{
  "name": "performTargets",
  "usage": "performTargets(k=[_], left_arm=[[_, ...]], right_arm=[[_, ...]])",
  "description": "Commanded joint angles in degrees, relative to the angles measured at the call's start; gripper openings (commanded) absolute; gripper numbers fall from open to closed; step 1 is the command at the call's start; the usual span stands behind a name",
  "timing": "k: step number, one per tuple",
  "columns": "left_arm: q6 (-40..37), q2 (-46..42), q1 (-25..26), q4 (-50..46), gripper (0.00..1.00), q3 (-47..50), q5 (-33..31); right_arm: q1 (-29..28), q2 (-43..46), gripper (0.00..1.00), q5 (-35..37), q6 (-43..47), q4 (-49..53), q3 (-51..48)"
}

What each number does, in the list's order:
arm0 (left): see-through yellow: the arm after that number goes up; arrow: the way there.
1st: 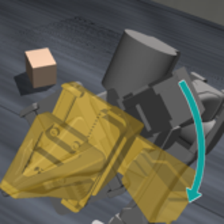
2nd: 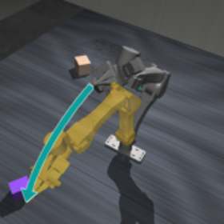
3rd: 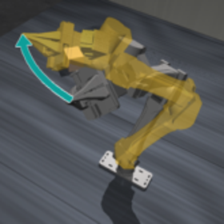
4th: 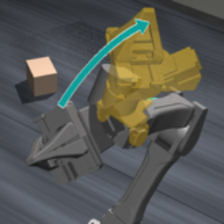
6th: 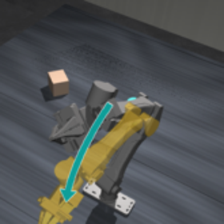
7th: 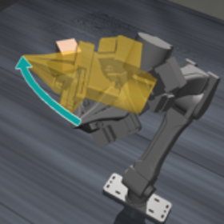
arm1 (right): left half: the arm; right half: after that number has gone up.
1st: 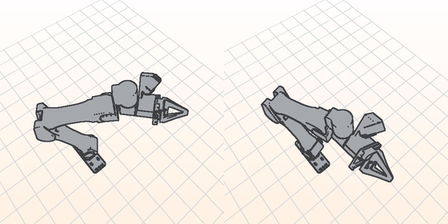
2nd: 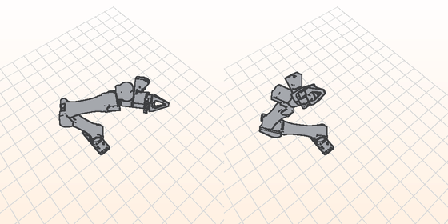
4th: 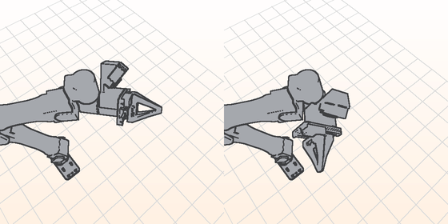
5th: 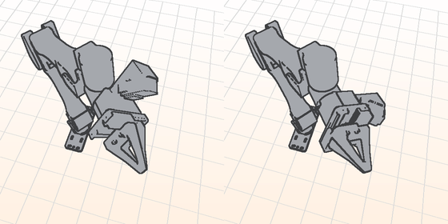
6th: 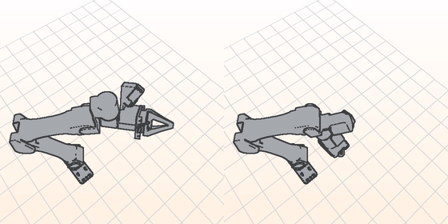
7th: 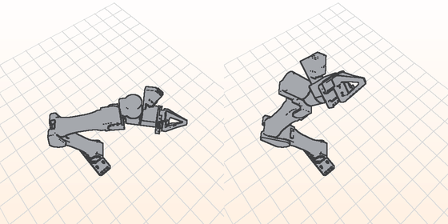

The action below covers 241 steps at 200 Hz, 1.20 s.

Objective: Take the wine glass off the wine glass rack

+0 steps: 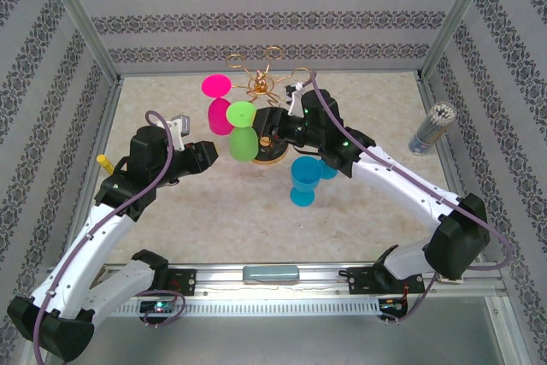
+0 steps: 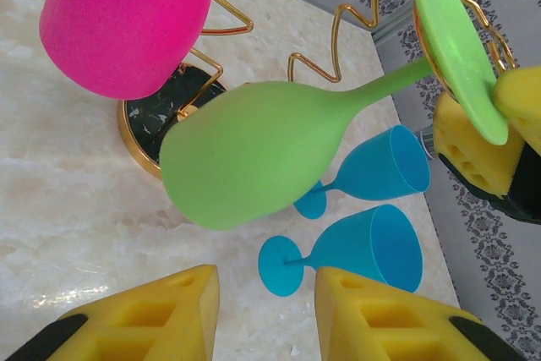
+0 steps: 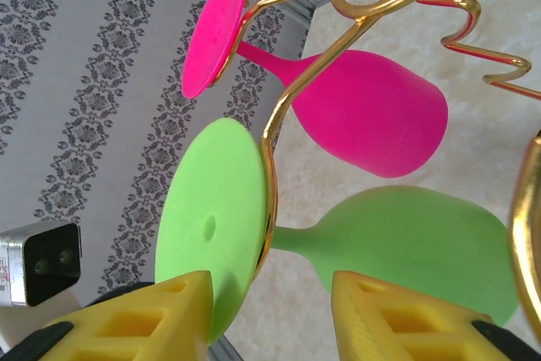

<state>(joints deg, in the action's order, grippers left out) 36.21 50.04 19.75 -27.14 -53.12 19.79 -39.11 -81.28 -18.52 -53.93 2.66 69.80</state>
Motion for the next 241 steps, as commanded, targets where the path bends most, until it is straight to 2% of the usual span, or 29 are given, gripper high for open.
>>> performTargets(k=[1,113,241], left_arm=[[0.09,-0.72,-0.68,3.38,0.36,1.03,1.28],[0.36,-0.80,-1.12,3.67,0.35,1.47,1.81],[0.80,-1.43,-1.64,3.85,0.35,1.97,1.87]], right_arm=[[0.55,-0.49,0.40,-0.74,-0.32,-1.89,1.91],[0.66,-0.38,0.40,-0.50,-0.39,-1.56,3.48],[1.50,-1.65,0.33,-1.68,-1.44,-1.73,3.85]])
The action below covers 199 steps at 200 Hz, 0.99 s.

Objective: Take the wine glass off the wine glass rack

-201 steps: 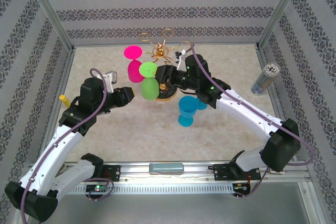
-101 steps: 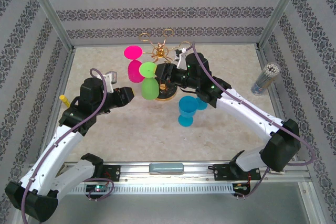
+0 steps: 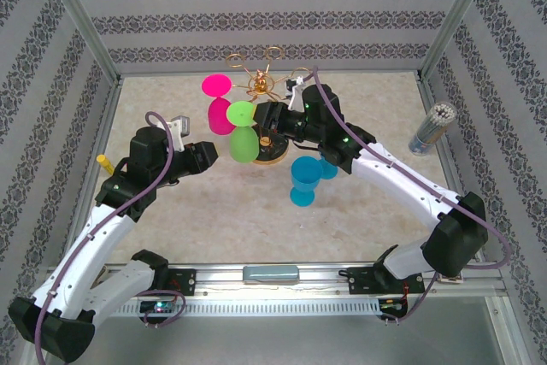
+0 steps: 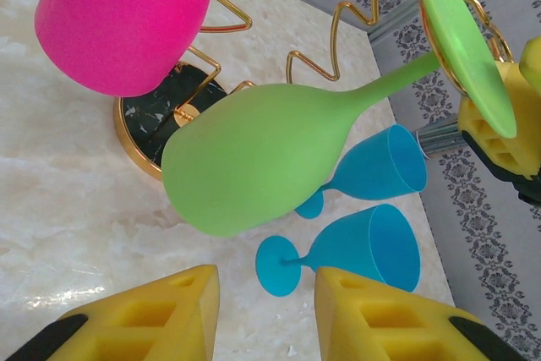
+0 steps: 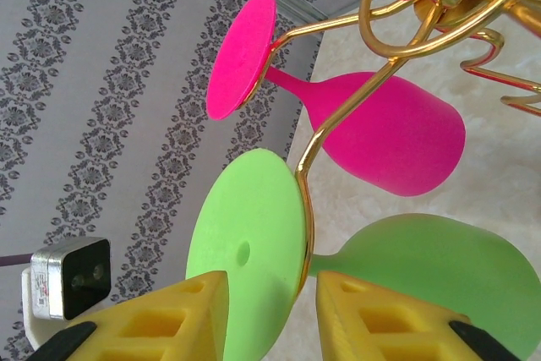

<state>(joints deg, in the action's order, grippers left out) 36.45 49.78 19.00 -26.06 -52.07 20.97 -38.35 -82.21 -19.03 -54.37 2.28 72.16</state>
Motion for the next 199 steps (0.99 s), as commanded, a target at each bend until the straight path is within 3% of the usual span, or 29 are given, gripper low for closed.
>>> performTargets(k=[1,34,88,199], left_arm=[[0.56,-1.13,-0.85,2.78,0.35,0.92,0.67],[0.64,-1.24,-1.02,2.77,0.35,1.10,0.68],[0.64,-1.24,-1.26,2.94,0.35,1.43,0.66],[1.08,-1.70,-1.61,3.33,0.36,1.89,0.89]], right_arm=[[0.77,-0.69,0.33,-1.18,-1.04,-1.38,1.49],[0.95,-1.25,0.32,-1.66,-1.28,-1.49,1.75],[1.16,-1.67,0.18,-2.31,-1.79,-1.83,1.84],[1.35,-0.38,0.06,-3.12,-3.04,-2.44,1.97]])
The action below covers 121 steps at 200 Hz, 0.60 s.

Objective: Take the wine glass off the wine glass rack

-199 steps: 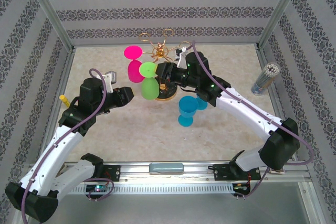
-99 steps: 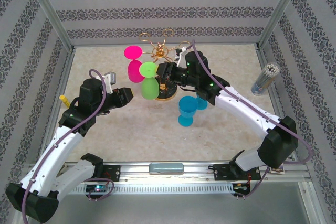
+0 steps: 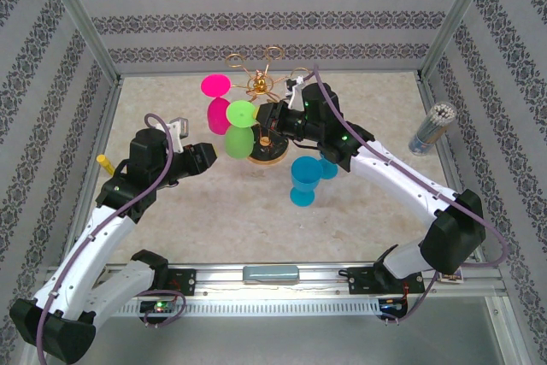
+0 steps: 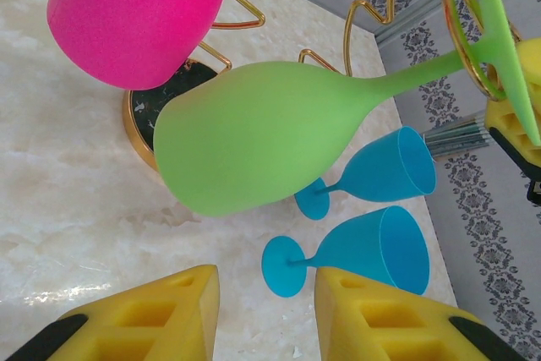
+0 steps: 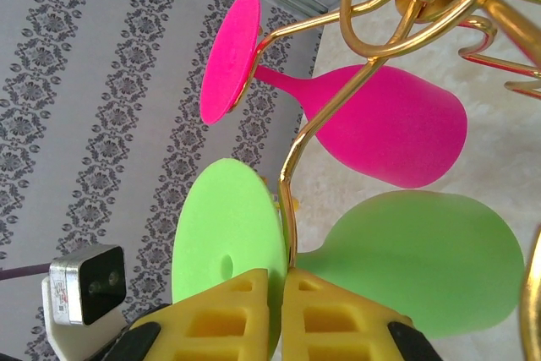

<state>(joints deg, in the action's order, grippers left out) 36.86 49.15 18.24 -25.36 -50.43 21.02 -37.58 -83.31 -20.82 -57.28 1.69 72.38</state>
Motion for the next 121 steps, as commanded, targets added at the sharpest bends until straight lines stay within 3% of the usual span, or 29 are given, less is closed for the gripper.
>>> performTargets(k=[1,46,121], left_arm=[[0.67,-1.07,-0.84,2.66,0.35,0.25,0.82],[0.82,-0.95,-0.98,2.86,0.35,0.37,0.89],[1.19,-0.97,-0.94,3.12,0.35,0.16,0.85]], right_arm=[[0.59,0.75,0.06,-1.37,-0.13,-1.86,1.78],[0.90,1.33,0.00,-1.53,-0.26,-1.68,1.89],[1.34,2.91,0.00,-1.86,-0.74,-1.69,1.98]])
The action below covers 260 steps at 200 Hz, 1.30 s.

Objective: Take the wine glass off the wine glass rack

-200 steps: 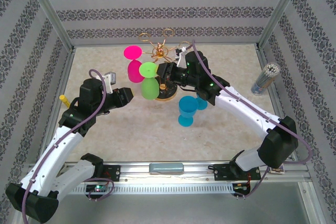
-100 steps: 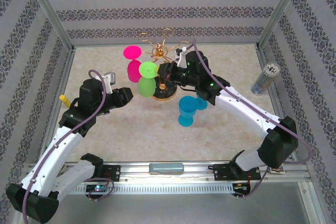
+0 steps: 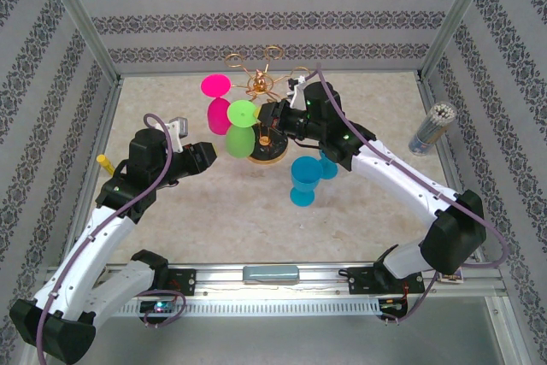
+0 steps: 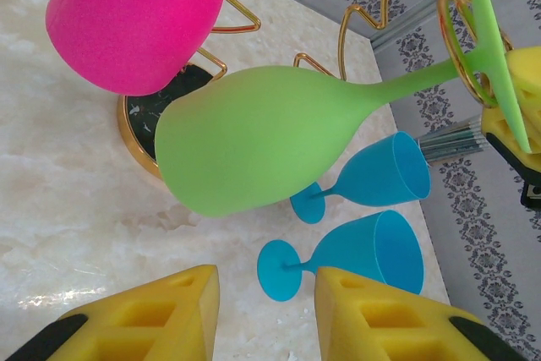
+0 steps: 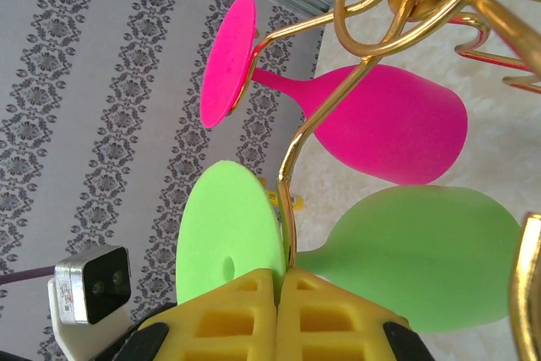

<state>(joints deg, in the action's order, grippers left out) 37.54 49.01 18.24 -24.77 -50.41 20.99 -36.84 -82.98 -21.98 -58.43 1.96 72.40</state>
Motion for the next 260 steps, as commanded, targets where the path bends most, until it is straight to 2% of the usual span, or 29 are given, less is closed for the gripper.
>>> performTargets(k=[1,107,160,205,241,260], left_arm=[[0.52,-0.85,-0.98,2.53,0.35,0.14,0.84],[0.52,-1.14,-1.08,2.36,0.35,0.07,0.70],[0.51,-1.37,-1.06,2.27,0.35,0.32,0.57],[0.61,-1.34,-1.05,2.36,0.35,0.50,0.50],[0.61,-1.59,-1.04,2.28,0.35,0.67,0.51],[0.61,-1.81,-1.17,2.27,0.35,0.81,0.38]], right_arm=[[0.61,2.57,0.00,-0.74,0.38,-1.96,1.95],[0.89,2.74,0.02,-1.31,0.16,-1.94,2.13],[0.96,3.01,0.15,-1.05,0.11,-1.95,1.88],[0.98,3.34,0.17,-1.08,0.05,-1.78,1.78],[0.92,3.45,0.14,-1.14,0.03,-1.78,1.69],[0.94,3.28,0.06,-1.31,-0.09,-1.88,1.69]])
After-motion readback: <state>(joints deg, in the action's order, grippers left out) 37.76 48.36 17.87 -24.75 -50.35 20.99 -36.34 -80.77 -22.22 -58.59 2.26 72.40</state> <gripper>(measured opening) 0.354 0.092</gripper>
